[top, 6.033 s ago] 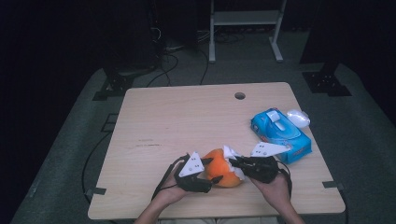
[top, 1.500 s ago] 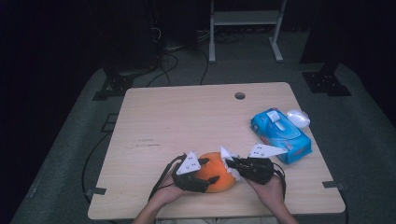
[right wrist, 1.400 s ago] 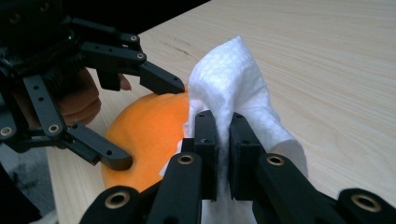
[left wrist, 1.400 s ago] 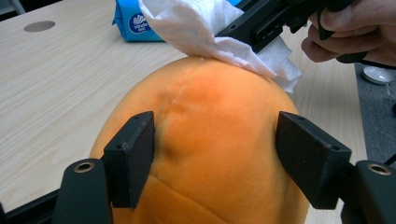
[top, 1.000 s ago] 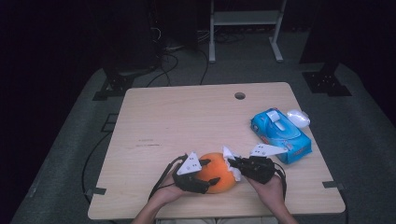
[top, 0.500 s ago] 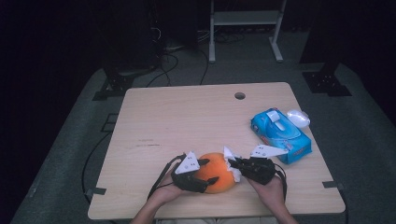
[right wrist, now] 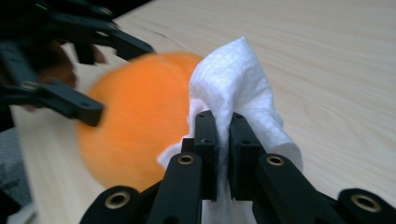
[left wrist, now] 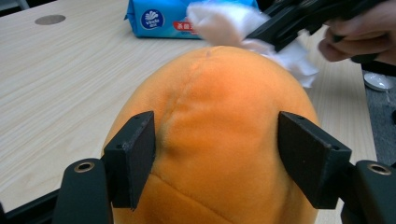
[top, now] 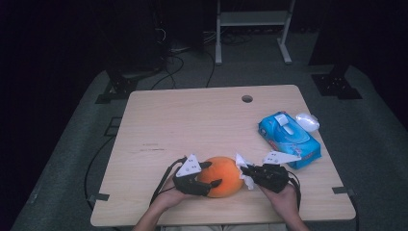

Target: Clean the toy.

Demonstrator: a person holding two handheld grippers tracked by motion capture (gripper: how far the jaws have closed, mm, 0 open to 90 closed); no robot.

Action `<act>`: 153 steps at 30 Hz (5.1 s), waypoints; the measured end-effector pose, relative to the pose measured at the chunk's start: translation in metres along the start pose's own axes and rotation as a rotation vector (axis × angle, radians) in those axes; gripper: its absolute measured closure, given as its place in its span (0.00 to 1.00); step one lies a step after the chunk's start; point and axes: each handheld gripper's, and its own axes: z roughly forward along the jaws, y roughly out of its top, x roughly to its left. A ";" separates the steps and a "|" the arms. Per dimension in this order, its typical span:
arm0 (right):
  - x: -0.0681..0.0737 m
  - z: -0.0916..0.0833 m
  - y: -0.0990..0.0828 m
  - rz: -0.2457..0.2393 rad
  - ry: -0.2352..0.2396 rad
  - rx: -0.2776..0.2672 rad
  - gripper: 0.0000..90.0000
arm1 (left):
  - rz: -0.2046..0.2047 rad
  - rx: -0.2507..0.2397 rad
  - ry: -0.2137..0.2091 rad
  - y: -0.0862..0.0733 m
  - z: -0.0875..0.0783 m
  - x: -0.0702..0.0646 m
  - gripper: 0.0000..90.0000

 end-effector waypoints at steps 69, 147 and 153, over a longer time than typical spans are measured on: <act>0.015 0.005 0.016 -0.068 0.079 -0.037 0.93 | -0.030 -0.025 -0.050 0.012 0.001 -0.014 0.30; -0.009 -0.023 0.017 -0.068 -0.028 0.008 0.92 | -0.344 0.005 -0.134 -0.006 0.044 -0.009 0.10; -0.008 -0.020 0.016 -0.029 -0.002 -0.018 0.93 | -0.280 -0.031 -0.115 0.001 0.037 -0.011 0.39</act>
